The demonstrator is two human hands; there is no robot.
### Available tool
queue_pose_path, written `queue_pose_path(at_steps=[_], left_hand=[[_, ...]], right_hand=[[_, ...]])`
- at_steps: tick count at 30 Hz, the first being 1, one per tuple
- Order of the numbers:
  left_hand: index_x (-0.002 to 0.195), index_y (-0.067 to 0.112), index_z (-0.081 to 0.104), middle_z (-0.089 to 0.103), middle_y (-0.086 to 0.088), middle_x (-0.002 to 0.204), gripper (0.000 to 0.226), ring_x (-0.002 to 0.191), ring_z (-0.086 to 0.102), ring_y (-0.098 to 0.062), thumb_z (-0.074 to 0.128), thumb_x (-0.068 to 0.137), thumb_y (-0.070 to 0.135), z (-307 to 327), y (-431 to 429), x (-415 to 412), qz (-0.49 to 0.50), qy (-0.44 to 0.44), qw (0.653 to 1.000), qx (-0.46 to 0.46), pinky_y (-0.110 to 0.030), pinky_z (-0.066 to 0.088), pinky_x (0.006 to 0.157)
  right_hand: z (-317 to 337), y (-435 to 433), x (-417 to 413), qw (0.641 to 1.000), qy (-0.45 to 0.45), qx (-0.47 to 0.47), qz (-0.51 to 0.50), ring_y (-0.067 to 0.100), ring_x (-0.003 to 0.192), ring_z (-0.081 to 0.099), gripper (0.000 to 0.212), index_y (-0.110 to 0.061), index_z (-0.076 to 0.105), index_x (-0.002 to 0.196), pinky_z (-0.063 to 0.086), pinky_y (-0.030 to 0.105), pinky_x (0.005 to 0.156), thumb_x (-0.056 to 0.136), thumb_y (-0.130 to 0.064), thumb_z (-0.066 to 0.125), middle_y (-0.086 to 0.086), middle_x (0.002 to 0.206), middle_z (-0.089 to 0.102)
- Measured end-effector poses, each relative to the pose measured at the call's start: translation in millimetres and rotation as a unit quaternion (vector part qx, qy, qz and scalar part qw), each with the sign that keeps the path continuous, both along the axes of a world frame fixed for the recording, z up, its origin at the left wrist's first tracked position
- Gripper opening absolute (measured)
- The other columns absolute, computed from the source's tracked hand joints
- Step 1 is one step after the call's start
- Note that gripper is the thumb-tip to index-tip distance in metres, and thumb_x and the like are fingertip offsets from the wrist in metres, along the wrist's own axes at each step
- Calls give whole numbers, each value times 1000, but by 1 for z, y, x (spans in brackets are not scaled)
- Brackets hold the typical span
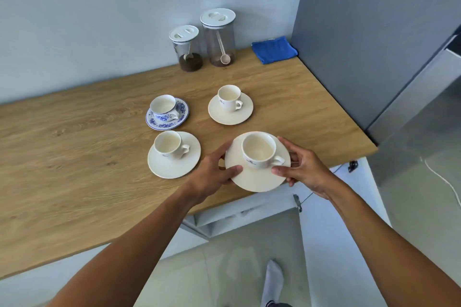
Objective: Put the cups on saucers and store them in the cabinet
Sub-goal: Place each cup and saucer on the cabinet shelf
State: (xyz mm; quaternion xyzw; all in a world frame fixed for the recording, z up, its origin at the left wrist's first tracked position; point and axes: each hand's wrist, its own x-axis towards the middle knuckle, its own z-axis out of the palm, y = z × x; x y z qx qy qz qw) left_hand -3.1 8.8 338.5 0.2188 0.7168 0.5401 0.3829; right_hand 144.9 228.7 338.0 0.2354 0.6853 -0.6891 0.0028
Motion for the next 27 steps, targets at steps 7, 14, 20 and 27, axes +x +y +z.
queue_pose_path(at_steps=[7,14,20,27], left_hand=[[147,30,40,54,-1,127,73,97,67,-17,76,84,22,-11,-33,52,-48,14,999,6,-26,58,67],[147,30,40,50,-1,131,73,97,70,-23,76,84,19,-32,-55,113,-55,-27,998,11,-36,61,68],[143,33,44,50,-6,128,70,103,67,-28,75,84,13,-60,-72,162,-24,-44,999,0,-45,61,75],[146,34,40,50,-10,131,76,109,63,-25,78,82,18,-113,-75,169,2,-53,998,-28,-44,61,76]], right_hand=[[-7,-54,77,998,-1,-23,-58,13,64,58,91,-30,36,151,49,26,51,77,-3,82,-2,103,74],[-31,-79,142,997,-12,-25,-70,16,75,64,90,-36,39,148,51,28,54,76,-10,85,-1,108,74],[-62,-90,182,998,-22,-33,-58,13,66,63,89,-38,41,147,51,27,53,75,-10,85,0,108,73],[-111,-92,180,997,-40,-37,-50,16,73,63,89,-37,42,147,48,26,51,75,-10,85,-1,105,74]])
